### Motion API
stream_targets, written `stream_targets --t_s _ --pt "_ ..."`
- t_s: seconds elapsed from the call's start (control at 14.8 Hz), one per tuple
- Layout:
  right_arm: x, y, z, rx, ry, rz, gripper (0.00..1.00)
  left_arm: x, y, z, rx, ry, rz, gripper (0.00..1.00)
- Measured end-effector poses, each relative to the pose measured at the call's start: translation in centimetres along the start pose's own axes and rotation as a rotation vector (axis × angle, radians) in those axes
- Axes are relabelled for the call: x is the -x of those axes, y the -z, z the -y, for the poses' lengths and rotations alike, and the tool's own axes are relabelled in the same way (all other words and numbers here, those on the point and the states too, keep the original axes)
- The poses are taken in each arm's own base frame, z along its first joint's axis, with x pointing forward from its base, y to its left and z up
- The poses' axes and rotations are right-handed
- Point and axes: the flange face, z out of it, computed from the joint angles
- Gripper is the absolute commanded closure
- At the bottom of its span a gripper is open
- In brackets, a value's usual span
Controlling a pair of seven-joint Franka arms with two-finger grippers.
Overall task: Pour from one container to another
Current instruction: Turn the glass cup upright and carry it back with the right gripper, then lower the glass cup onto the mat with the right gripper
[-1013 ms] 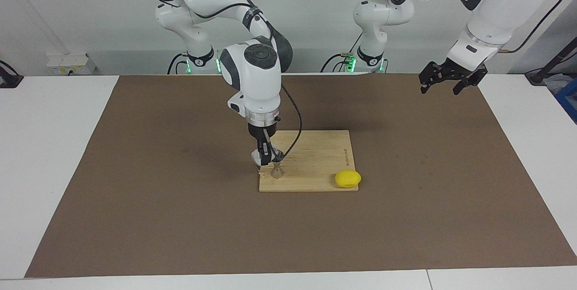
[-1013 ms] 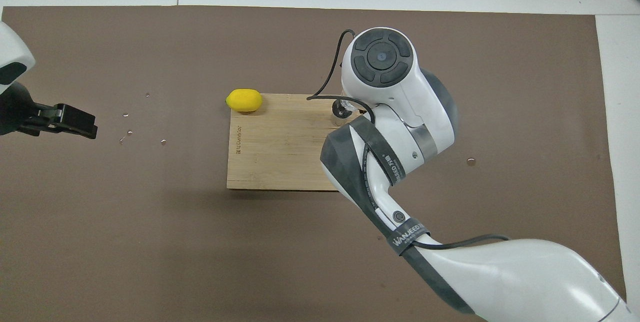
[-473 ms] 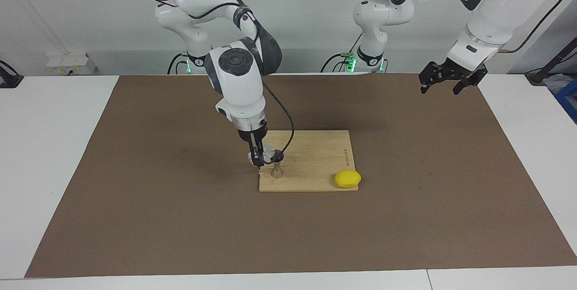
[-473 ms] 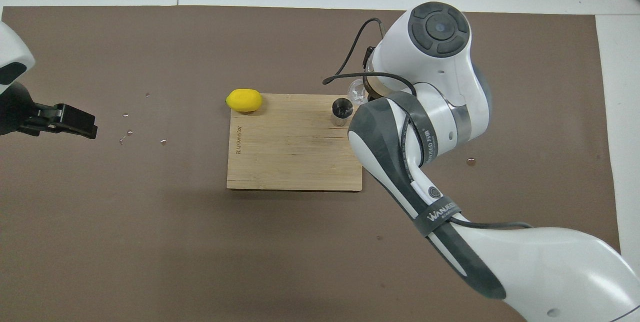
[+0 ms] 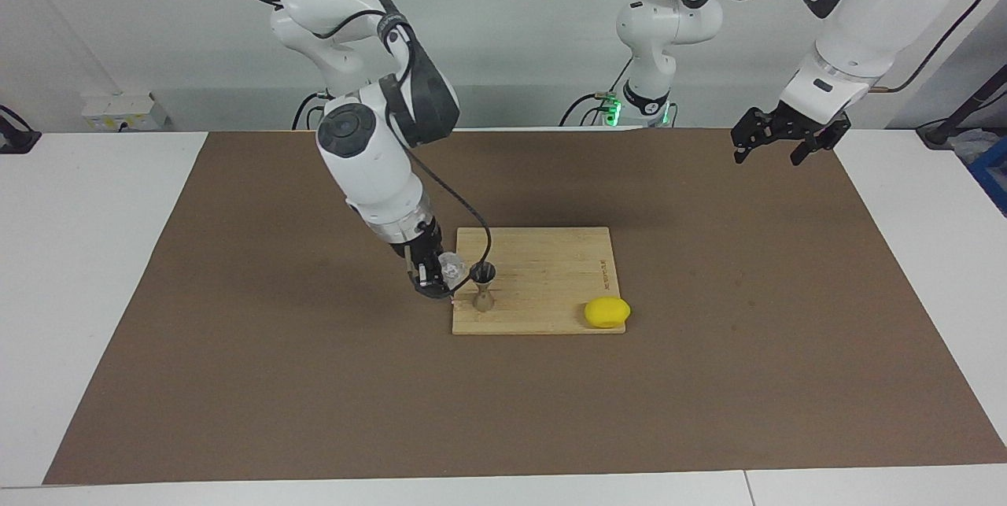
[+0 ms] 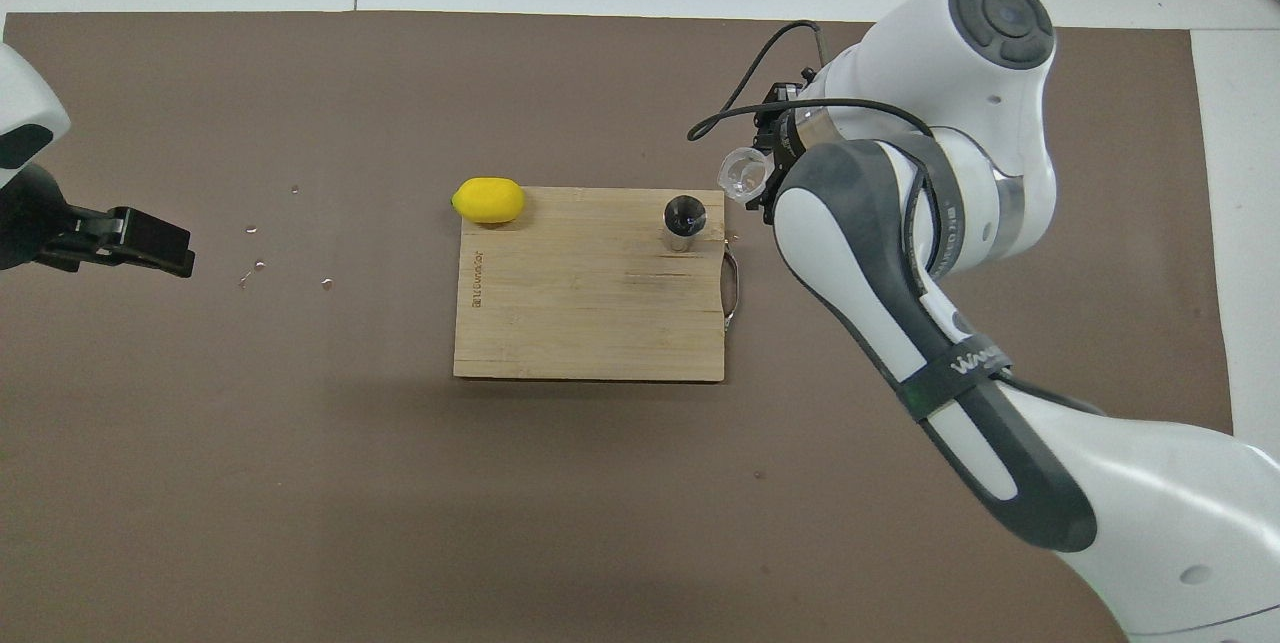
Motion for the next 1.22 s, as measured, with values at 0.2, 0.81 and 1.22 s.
stream_targets --t_s 0.2,0.81,1.22 --pt "-4.8 -0.4 0.3 0.029 0.0 0.098 1.0 0.0 0.0 0.0 0.0 0.0 0.0 0.0" --pt "-24.1 -4.4 -6.4 0.037 0.092 0.269 1.0 0.0 0.0 0.0 0.0 0.0 0.0 0.0" --pt "-33.4 -5.0 -9.9 0.021 0.092 0.291 1.0 0.0 0.0 0.0 0.0 0.0 0.0 0.0"
